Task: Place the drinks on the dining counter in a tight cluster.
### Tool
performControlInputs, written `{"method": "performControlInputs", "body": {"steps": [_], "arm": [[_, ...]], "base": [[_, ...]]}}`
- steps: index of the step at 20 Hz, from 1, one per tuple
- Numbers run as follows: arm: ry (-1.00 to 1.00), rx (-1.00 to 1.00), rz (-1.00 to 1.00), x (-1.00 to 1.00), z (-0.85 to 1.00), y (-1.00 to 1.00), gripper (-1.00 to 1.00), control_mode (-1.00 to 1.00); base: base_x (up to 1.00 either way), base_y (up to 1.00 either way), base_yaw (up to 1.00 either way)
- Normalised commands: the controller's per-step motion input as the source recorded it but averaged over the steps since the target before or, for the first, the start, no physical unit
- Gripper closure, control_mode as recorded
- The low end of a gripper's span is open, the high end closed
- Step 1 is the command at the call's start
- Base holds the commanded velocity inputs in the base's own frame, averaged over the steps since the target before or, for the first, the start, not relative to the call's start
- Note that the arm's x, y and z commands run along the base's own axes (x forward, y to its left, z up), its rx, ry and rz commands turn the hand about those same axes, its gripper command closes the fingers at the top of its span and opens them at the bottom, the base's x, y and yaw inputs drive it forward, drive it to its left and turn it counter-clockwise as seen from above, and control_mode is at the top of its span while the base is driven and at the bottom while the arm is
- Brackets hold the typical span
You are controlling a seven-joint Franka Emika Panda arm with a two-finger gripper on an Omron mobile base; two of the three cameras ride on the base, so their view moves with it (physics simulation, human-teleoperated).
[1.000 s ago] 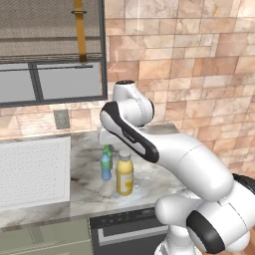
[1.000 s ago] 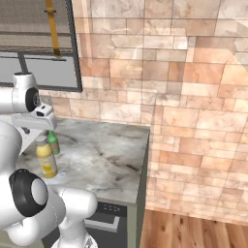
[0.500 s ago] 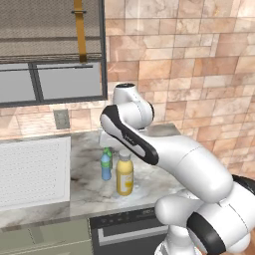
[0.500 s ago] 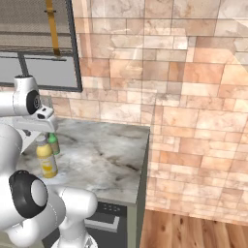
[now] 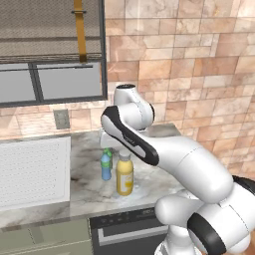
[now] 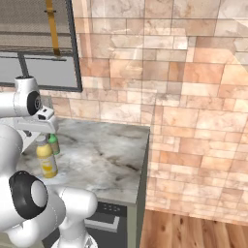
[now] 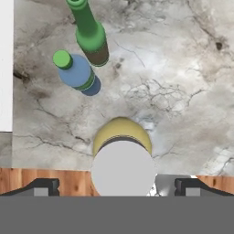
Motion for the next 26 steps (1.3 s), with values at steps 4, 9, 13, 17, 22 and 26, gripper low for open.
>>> {"method": "performControlInputs", "body": {"steps": [4, 9, 13, 17, 22, 26], "arm": [[0.02, 0.00, 0.00, 0.00, -0.12, -0.02, -1.00, -1.00], [0.03, 0.00, 0.00, 0.00, -0.22, -0.01, -1.00, -1.00], [0.02, 0.00, 0.00, 0.00, -0.20, 0.00, -1.00, -1.00], [0.02, 0.00, 0.00, 0.00, -0.22, 0.00, -1.00, -1.00], [0.00, 0.00, 0.00, 0.00, -0.15, 0.00, -1.00, -1.00], [0.00, 0.00, 0.00, 0.00, 0.00, 0.00, -1.00, -1.00]], "base": [[0.00, 0.00, 0.00], [0.00, 0.00, 0.00], [0.00, 0.00, 0.00], [0.00, 0.00, 0.00], [0.00, 0.00, 0.00], [0.00, 0.00, 0.00]]}}
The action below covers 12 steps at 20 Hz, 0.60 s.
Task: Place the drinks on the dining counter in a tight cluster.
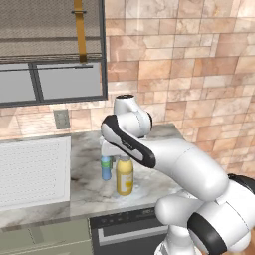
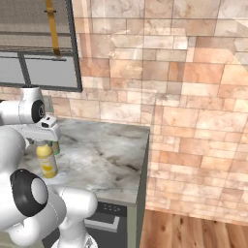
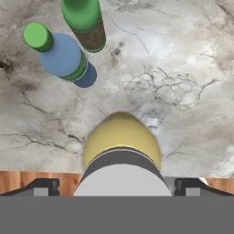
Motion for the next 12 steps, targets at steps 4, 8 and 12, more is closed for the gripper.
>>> {"method": "performControlInputs", "body": {"steps": [4, 8, 12], "arm": [[0.00, 0.00, 0.00, 0.00, 0.00, 0.00, 1.00, -1.00], [0.00, 0.00, 0.00, 0.00, 0.00, 0.00, 1.00, -1.00], [0.00, 0.00, 0.00, 0.00, 0.00, -0.01, 1.00, -1.00]], "base": [[0.00, 0.00, 0.00], [0.00, 0.00, 0.00], [0.00, 0.00, 0.00]]}}
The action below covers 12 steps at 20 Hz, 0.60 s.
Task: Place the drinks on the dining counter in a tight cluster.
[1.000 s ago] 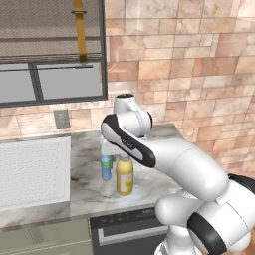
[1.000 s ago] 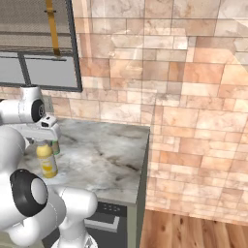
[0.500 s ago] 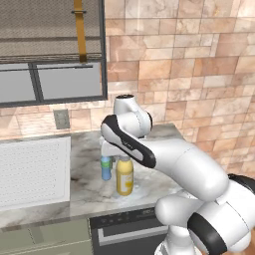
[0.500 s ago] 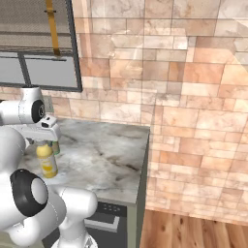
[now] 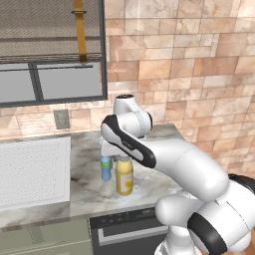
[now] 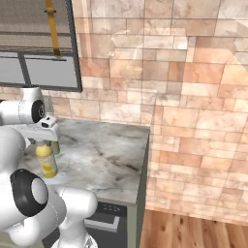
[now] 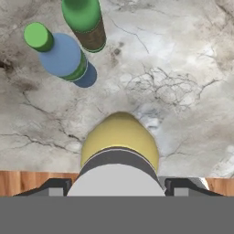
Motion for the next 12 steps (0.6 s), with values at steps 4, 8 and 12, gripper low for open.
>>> {"method": "performControlInputs", "body": {"steps": [4, 8, 12], "arm": [[0.00, 0.01, 0.00, -0.02, 0.17, -0.60, 1.00, -1.00], [0.00, 0.00, 0.00, -0.05, 0.58, -0.94, 1.00, -1.00], [0.00, 0.00, 0.05, -0.11, 0.82, -0.94, 1.00, -1.00]], "base": [[0.00, 0.00, 0.00], [0.00, 0.00, 0.00], [0.00, 0.00, 0.00]]}}
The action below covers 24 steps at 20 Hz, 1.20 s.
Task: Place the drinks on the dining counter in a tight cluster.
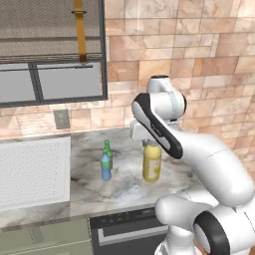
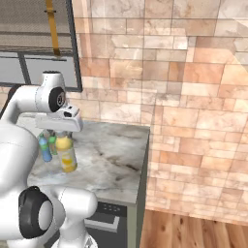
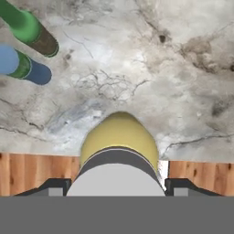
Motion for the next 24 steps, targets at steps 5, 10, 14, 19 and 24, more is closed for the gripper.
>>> {"method": "performControlInputs", "body": {"steps": [5, 10, 14, 19, 24], "arm": [[0.00, 0.02, 0.03, -0.13, 0.82, -0.82, 1.00, -1.00], [-0.01, 0.05, 0.05, -0.48, 0.71, -0.65, 1.00, -1.00], [-0.11, 0.06, 0.06, -0.78, 0.38, -0.49, 1.00, -1.00], [-0.33, 0.03, 0.06, -0.98, 0.01, -0.28, 1.00, -1.00], [-0.20, 0.00, 0.06, -0.73, 0.52, -0.04, 1.00, -1.00]], "base": [[0.00, 0.00, 0.00], [0.00, 0.00, 0.00], [0.00, 0.00, 0.00], [0.00, 0.00, 0.00], [0.00, 0.00, 0.00]]}}
